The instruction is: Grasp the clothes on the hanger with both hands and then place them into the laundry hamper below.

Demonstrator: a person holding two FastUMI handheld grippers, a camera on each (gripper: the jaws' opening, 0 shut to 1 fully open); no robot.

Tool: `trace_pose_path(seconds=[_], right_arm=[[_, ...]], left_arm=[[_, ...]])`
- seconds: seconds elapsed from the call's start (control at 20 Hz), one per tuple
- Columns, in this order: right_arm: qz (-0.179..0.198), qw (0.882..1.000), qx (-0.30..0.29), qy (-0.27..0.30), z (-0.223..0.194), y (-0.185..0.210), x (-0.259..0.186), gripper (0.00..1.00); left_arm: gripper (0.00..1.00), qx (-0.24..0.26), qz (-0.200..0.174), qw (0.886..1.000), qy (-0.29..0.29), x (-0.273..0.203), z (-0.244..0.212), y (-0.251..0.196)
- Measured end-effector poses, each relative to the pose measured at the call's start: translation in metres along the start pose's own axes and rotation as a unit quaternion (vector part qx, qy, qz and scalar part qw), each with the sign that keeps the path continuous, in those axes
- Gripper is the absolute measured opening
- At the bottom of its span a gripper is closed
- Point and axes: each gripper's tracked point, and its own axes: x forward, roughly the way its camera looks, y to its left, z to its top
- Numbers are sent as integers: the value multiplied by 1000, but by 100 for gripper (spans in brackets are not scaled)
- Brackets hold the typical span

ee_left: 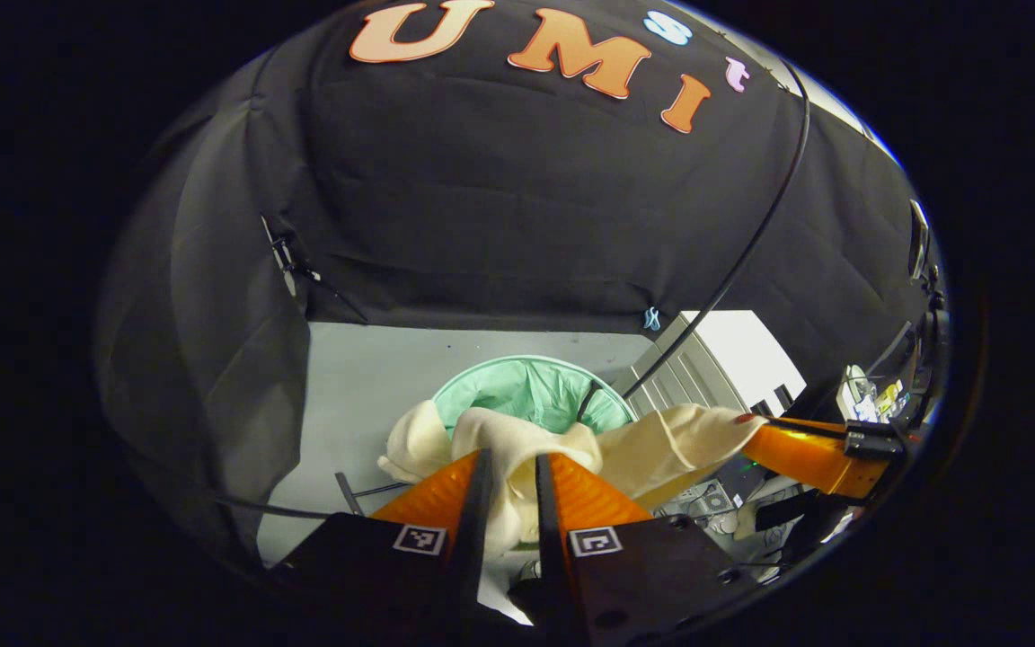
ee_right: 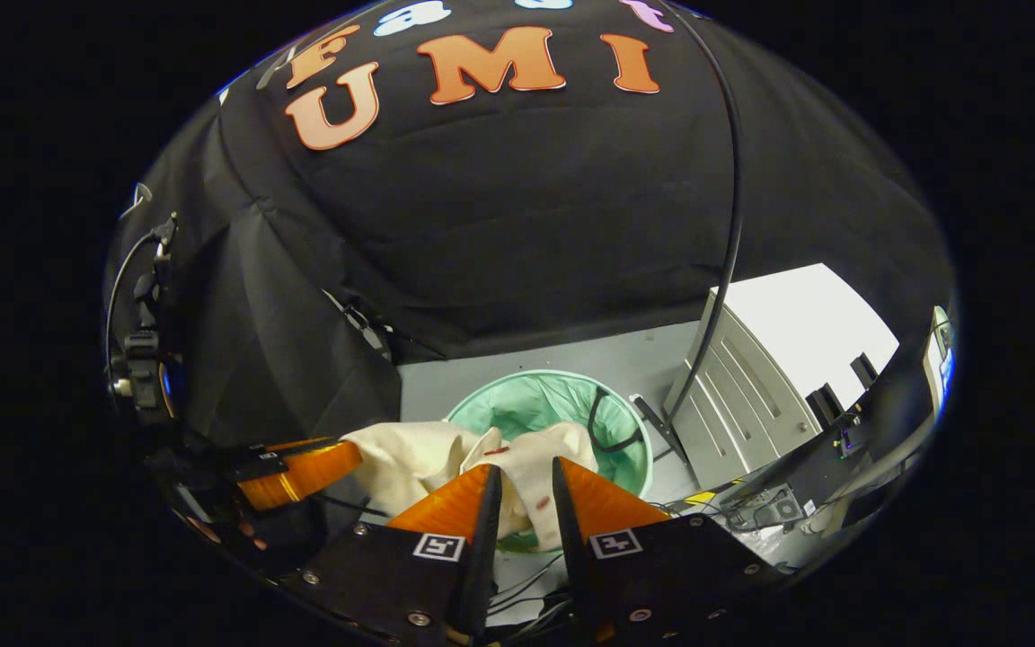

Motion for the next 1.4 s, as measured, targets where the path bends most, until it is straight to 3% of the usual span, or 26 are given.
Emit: trace_pose_path(seconds=[0.05, 0.1, 0.15, 0.2, 0.3, 0.35, 0.45, 0.55, 0.75, 1.05, 1.4], right_arm=[[6, 1000, 6, -1, 0, 6, 2, 45], [8, 1000, 7, -3, 1, 9, 2, 43], [6, 1000, 3, -6, 2, 6, 1, 59], [4, 1000, -3, -7, 2, 6, 2, 64], [5, 1000, -8, -7, -2, 10, 0, 75], [3, 1000, -9, -7, -3, 11, 0, 80], [1, 1000, -10, -4, -7, 13, -2, 84], [3, 1000, -9, 2, -14, 14, -2, 93], [0, 1000, -6, -5, -15, 16, -15, 94], [14, 994, -10, -109, 39, 28, -75, 94], [-4, 975, -32, -222, 111, 26, -157, 94]], left_arm=[[36, 1, 2, 1000, 0, 1, 0, 1], [60, 3, 5, 1000, 1, 2, -3, 1], [57, 5, 9, 1000, 3, 1, -5, 2], [66, 6, 11, 1000, 5, 1, -6, 3], [72, 3, 17, 1000, 6, -2, -8, 4], [92, 1, 19, 1000, 5, -4, -7, 5], [90, -3, 24, 1000, 3, -6, -11, 8], [100, -4, 27, 1000, -3, -14, -10, 12], [98, 6, 40, 998, -42, -37, 2, 15], [98, 20, 18, 986, -164, -102, 68, -5], [97, 26, 0, 962, -272, -182, 141, -19]])
